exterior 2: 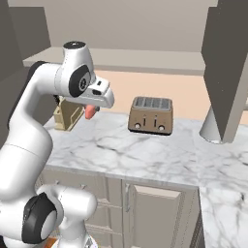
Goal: Pick up the bar soap and dish brush from the sink, and place them back in the cabinet, and close the cabinet doors.
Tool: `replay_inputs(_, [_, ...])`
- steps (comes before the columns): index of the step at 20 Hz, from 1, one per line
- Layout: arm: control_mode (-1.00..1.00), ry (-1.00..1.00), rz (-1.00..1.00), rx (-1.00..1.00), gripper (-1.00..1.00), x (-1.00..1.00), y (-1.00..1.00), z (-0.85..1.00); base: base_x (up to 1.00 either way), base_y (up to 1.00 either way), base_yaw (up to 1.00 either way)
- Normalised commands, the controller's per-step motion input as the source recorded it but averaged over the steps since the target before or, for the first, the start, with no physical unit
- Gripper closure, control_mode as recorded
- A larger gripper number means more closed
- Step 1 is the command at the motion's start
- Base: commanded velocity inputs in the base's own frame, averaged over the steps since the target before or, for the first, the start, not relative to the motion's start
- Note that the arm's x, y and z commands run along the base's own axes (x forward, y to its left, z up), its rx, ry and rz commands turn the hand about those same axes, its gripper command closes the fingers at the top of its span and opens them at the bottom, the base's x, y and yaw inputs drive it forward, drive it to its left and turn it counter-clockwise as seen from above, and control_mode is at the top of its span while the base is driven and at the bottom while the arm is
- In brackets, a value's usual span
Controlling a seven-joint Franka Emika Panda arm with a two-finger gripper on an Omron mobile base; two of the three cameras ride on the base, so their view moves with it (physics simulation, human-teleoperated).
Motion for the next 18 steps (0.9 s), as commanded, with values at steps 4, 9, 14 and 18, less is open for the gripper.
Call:
replay_inputs(4, [1.00,0.00,0.00,0.00,1.00,0.00,0.00,0.00,0.45,-0.20,0.00])
replay_inputs(9, [1.00,0.00,0.00,0.00,1.00,0.00,0.00,0.00,0.33,-0.13,0.00])
replay_inputs(14, [1.00,0.00,0.00,0.00,1.00,0.00,0.00,0.00,0.20,-0.09,0.00])
replay_inputs(18, [1.00,0.00,0.00,0.00,1.00,0.00,0.00,0.00,0.16,-0.08,0.00])
